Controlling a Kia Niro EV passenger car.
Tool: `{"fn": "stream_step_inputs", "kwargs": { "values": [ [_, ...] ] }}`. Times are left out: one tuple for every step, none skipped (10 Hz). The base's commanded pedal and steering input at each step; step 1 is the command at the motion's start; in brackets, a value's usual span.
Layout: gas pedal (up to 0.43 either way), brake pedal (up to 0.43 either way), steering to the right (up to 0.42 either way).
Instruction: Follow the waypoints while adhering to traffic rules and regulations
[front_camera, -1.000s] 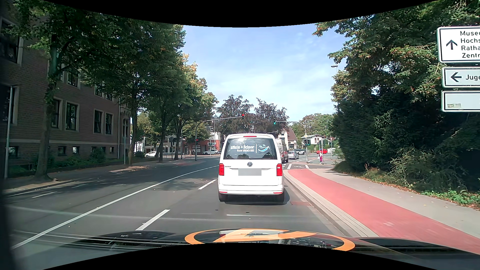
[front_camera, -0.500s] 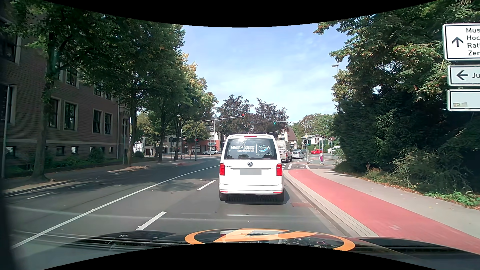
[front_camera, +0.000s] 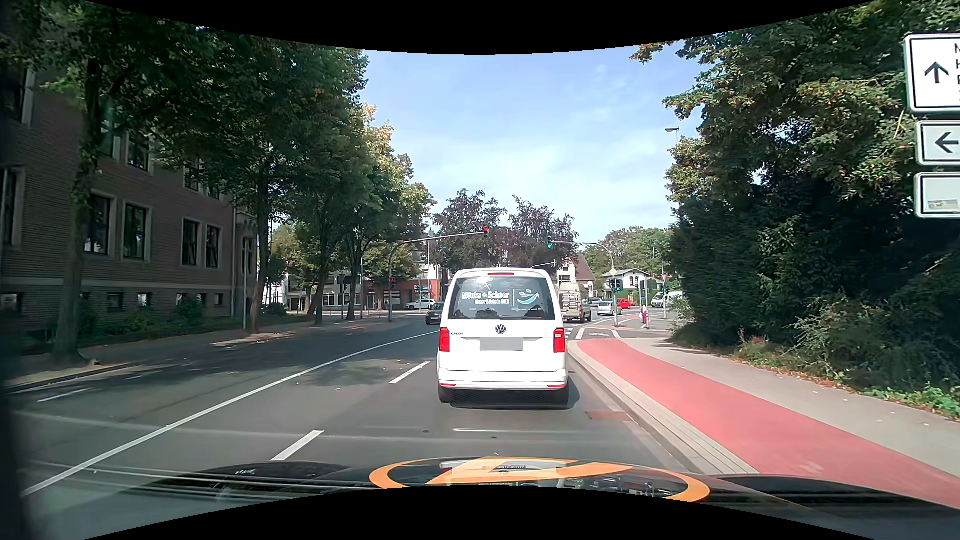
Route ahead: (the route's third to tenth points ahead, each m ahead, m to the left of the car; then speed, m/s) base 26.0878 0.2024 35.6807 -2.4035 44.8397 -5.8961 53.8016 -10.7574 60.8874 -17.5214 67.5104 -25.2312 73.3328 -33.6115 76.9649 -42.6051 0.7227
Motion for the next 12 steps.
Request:
{"fn": "stream_step_inputs", "kwargs": {
  "values": [
    [0.000,0.104,0.001],
    [0.000,0.110,0.001],
    [0.000,0.116,0.001],
    [0.000,0.085,0.001],
    [0.000,0.018,0.001],
    [0.000,0.000,0.000],
    [0.000,0.000,0.000],
    [0.000,0.000,-0.002],
    [0.000,0.000,-0.003],
    [0.000,0.000,-0.005],
    [0.000,0.000,-0.007],
    [0.000,0.000,-0.009]
  ]
}}
